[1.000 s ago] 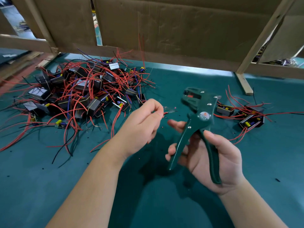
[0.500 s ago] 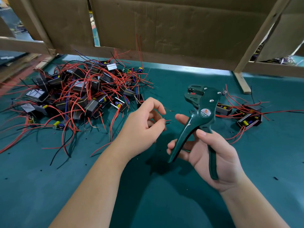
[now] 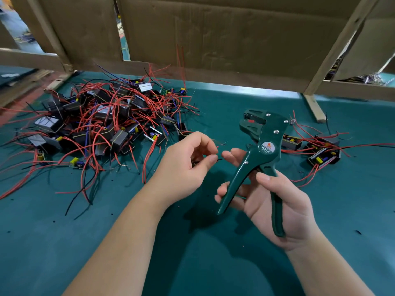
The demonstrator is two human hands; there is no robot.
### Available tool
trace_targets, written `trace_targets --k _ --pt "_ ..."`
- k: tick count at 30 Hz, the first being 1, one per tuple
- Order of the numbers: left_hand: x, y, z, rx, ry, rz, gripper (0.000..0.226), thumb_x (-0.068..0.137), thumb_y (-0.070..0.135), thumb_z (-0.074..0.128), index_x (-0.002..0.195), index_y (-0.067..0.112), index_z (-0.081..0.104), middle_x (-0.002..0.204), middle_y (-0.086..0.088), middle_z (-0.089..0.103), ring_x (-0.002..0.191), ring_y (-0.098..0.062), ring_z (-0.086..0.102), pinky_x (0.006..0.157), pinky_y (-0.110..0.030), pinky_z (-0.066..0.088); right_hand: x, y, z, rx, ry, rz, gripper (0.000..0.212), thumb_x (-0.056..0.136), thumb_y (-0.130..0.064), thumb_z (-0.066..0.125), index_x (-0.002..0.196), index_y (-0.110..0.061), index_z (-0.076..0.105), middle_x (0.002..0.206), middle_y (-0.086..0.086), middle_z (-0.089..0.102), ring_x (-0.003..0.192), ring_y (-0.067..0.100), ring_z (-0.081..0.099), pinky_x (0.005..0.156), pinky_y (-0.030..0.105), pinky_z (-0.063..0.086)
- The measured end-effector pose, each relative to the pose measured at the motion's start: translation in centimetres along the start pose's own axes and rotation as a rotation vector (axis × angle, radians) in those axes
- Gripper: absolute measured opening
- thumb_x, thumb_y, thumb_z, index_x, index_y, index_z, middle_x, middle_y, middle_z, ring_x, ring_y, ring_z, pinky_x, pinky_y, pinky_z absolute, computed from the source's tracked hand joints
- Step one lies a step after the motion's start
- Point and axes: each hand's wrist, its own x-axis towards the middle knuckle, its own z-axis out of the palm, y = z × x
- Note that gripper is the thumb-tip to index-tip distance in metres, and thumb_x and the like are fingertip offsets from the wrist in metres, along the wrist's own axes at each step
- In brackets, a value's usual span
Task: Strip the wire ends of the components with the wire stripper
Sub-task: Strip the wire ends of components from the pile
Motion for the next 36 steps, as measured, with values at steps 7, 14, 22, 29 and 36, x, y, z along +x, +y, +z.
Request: trace_targets --k 7,14,22,29,36 --pt "0.1 -0.3 0.0 0.074 -0.002 0.011 0.009 0.083 0.022 0.063 0.083 0.029 0.058 0.074 0.022 0.060 0.062 -0.013 0.052 0.061 -0.017 0.041 0.1 -0.1 -0.1 -0.074 0.017 0.021 0.073 0.063 -0.020 0.082 0.126 0.006 0.054 0.110 0.026 0.059 0.077 0.043 0.063 0.073 0.054 0.052" --pt "0.1 -0.3 -0.2 0.318 -0.066 0.105 0.009 0.091 0.034 0.056 0.083 0.030 0.059 0.065 0.011 0.059 0.060 -0.005 0.051 0.066 -0.023 0.034 -0.1 -0.1 -0.4 -0.059 0.046 0.014 0.059 0.071 -0.013 0.067 0.126 0.003 0.057 0.097 0.026 0.061 0.078 0.042 0.064 0.074 0.053 0.053" --pt "0.2 0.2 -0.8 0.252 0.126 0.108 0.017 0.101 0.016 0.045 0.086 0.014 0.053 0.066 0.014 0.042 0.061 -0.001 0.041 0.059 -0.012 0.030 -0.2 -1.1 -0.7 -0.119 0.007 0.157 0.083 0.058 -0.032 0.088 0.127 0.002 0.056 0.108 0.030 0.063 0.074 0.043 0.062 0.071 0.055 0.052" --pt "0.2 0.5 -1.0 0.198 0.178 0.086 0.019 0.102 0.016 0.042 0.086 0.010 0.050 0.070 0.011 0.040 0.063 -0.003 0.037 0.062 -0.012 0.031 -0.6 -0.8 -0.6 -0.180 -0.097 0.285 0.071 0.067 -0.028 0.084 0.126 0.002 0.057 0.093 0.027 0.060 0.073 0.044 0.061 0.071 0.055 0.050" --pt "0.1 0.7 -0.7 0.176 0.168 0.115 0.018 0.101 0.018 0.044 0.085 0.012 0.051 0.066 0.013 0.039 0.060 -0.003 0.038 0.059 -0.013 0.030 -0.4 -0.4 -0.7 -0.112 -0.114 0.258 0.071 0.070 -0.026 0.083 0.128 0.003 0.055 0.093 0.026 0.059 0.075 0.044 0.061 0.072 0.056 0.049"
